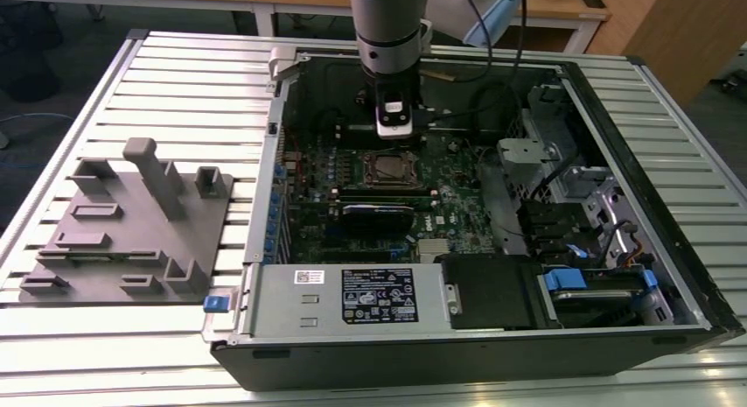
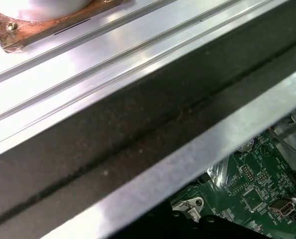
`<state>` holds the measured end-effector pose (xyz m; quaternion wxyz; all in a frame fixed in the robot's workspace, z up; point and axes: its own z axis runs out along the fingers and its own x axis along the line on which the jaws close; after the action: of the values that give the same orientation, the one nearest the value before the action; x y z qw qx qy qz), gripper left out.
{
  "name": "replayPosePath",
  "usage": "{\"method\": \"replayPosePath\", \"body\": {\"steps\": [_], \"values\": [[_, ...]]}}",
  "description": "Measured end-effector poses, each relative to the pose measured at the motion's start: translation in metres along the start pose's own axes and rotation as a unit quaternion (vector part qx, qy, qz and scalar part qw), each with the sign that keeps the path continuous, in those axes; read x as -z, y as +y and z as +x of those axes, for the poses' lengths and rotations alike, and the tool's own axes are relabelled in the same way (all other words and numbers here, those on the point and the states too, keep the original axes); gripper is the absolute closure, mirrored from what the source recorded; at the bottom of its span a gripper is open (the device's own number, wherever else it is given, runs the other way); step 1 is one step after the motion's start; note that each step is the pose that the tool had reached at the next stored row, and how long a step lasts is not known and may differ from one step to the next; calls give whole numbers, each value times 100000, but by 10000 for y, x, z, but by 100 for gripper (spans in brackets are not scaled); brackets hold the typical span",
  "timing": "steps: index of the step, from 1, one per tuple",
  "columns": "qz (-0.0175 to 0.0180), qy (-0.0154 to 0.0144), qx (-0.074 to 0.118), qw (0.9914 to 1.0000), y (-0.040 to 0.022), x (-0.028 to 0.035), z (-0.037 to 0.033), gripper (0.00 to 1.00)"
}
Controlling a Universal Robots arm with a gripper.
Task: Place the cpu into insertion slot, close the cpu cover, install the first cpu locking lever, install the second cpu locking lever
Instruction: 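Install the first cpu locking lever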
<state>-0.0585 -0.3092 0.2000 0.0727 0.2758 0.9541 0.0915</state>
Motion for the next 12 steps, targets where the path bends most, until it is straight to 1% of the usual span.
{"method": "replayPosePath", "body": {"steps": [2,5,12], "values": [[-106,-243,49,100000,-12,3,19,90],[-265,-613,117,99998,-17,0,27,90],[-420,-1474,298,99988,-21,-14,29,90]]}}
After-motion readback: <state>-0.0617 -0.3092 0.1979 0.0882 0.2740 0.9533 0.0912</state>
